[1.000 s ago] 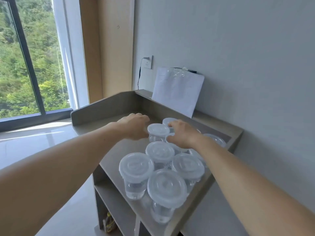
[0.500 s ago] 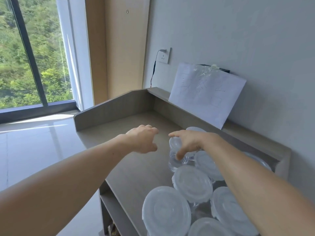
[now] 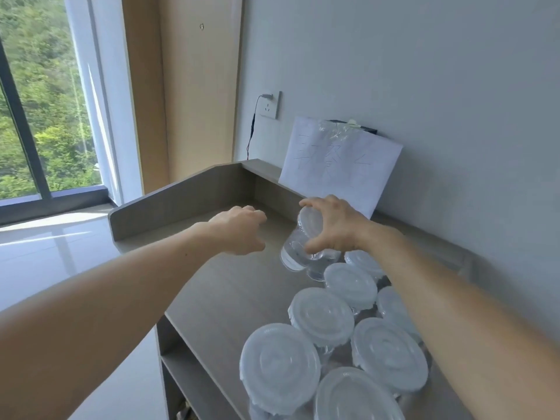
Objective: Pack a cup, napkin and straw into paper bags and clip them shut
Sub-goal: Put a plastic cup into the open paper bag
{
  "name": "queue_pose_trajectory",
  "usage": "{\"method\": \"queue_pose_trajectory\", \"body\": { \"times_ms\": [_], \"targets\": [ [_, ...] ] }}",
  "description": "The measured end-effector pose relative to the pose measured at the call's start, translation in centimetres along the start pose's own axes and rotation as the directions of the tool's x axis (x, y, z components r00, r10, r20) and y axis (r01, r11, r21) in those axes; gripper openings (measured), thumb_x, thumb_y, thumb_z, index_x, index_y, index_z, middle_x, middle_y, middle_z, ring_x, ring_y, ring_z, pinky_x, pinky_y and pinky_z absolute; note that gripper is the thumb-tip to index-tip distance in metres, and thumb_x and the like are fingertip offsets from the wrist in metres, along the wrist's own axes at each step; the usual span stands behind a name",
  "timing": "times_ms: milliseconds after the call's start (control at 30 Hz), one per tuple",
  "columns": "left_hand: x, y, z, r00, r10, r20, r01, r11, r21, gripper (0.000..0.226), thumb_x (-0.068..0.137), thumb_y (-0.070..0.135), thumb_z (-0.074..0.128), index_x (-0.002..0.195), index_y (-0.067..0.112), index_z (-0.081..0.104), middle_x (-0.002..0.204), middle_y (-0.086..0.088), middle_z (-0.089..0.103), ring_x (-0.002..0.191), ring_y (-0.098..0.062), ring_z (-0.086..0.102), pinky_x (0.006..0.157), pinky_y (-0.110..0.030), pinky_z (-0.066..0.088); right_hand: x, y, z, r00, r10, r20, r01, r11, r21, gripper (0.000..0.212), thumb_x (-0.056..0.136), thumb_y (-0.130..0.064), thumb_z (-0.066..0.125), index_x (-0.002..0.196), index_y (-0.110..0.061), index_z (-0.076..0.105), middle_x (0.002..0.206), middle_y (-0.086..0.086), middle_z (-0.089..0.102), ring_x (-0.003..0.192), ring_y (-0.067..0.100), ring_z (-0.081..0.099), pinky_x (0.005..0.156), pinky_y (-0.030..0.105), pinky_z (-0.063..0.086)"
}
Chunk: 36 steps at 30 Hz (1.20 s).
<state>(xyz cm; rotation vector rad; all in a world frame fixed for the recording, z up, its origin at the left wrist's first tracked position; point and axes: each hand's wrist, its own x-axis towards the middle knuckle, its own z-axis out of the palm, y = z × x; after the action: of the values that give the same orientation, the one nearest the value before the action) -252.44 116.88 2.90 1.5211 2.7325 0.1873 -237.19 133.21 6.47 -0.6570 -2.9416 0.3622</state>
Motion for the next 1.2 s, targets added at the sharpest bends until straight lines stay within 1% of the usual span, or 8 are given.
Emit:
{"method": "queue_pose_trajectory", "body": {
  "times_ms": [133,267,433,533,667,833,1033,1200],
  "targets": [
    [-0.7,5.1,-2.6,0.995,0.093,-0.048,-0.092,0.996,0.009,0.058,0.09,0.038,0.057,0.144,0.021,0.042,0.139,-0.003,0.046,0.126,-0.026,0.045,0.094,-0.041,0.046,-5.5,1.0,-4.3,0.989,0.013,-0.149,-0.011,1.0,0.018,0.104,0.05,-0.054,0.075,0.145,-0.04,0.034,0.132,-0.001,0.041,0.128,0.02,0.039,0.102,0.037,0.043],
    [-2.4,12.1,-4.7,0.972,0.21,-0.107,-0.212,0.977,-0.003,0.052,0.087,0.035,0.057,0.137,0.021,0.047,0.131,-0.002,0.052,0.105,-0.022,0.051,0.081,-0.035,0.045,-13.1,3.6,-8.6,0.97,0.059,-0.238,-0.063,0.998,-0.01,0.105,0.052,-0.052,0.078,0.146,-0.039,0.035,0.138,0.001,0.041,0.13,0.021,0.039,0.098,0.033,0.04],
    [-6.2,23.1,-4.7,0.925,0.357,-0.133,-0.359,0.933,0.011,0.059,0.087,0.039,0.061,0.141,0.023,0.045,0.136,-0.003,0.051,0.121,-0.026,0.051,0.094,-0.038,0.045,-25.0,7.4,-12.0,0.935,0.18,-0.306,-0.202,0.978,-0.042,0.106,0.048,-0.056,0.075,0.145,-0.042,0.035,0.13,-0.001,0.042,0.127,0.021,0.04,0.093,0.032,0.04],
    [-9.2,30.2,-3.5,0.897,0.432,-0.096,-0.435,0.901,-0.005,0.062,0.087,0.041,0.061,0.144,0.023,0.043,0.142,-0.005,0.049,0.127,-0.029,0.049,0.097,-0.038,0.043,-32.8,10.0,-12.4,0.909,0.291,-0.297,-0.31,0.951,-0.017,0.115,0.035,-0.067,0.063,0.144,-0.045,0.034,0.124,-0.006,0.04,0.125,0.019,0.04,0.092,0.034,0.043],
    [-13.3,38.8,-0.2,0.86,0.509,-0.027,-0.509,0.86,-0.016,0.063,0.087,0.042,0.058,0.145,0.025,0.04,0.145,-0.004,0.046,0.129,-0.028,0.047,0.092,-0.034,0.04,-42.2,13.9,-10.4,0.876,0.405,-0.26,-0.422,0.907,-0.008,0.109,0.042,-0.06,0.067,0.145,-0.045,0.032,0.128,-0.006,0.04,0.124,0.018,0.038,0.086,0.033,0.041],
    [-18.1,47.6,5.7,0.797,0.598,0.079,-0.595,0.801,-0.061,0.065,0.09,0.044,0.058,0.148,0.024,0.036,0.145,-0.003,0.045,0.131,-0.028,0.046,0.102,-0.038,0.042,-52.1,18.4,-6.7,0.819,0.547,-0.173,-0.552,0.834,0.02,0.103,0.054,-0.053,0.076,0.146,-0.042,0.03,0.13,-0.005,0.04,0.123,0.02,0.039,0.088,0.038,0.048],
    [-22.5,54.0,12.7,0.71,0.669,0.221,-0.651,0.743,-0.156,0.059,0.087,0.036,0.057,0.143,0.022,0.043,0.135,-0.004,0.051,0.121,-0.028,0.051,0.089,-0.036,0.045,-59.6,22.7,-1.9,0.745,0.657,-0.114,-0.657,0.753,0.043,0.102,0.056,-0.051,0.075,0.147,-0.038,0.031,0.137,-0.001,0.04,0.128,0.023,0.036,0.093,0.042,0.047],
    [-24.0,56.1,19.0,0.645,0.686,0.336,-0.655,0.723,-0.218,0.059,0.086,0.035,0.059,0.141,0.017,0.046,0.137,-0.006,0.052,0.123,-0.03,0.052,0.101,-0.047,0.047,-62.2,25.3,2.6,0.68,0.73,-0.068,-0.726,0.683,0.08,0.101,0.061,-0.046,0.077,0.149,-0.037,0.03,0.141,0.001,0.039,0.133,0.024,0.033,0.097,0.042,0.045]
  ]
}}
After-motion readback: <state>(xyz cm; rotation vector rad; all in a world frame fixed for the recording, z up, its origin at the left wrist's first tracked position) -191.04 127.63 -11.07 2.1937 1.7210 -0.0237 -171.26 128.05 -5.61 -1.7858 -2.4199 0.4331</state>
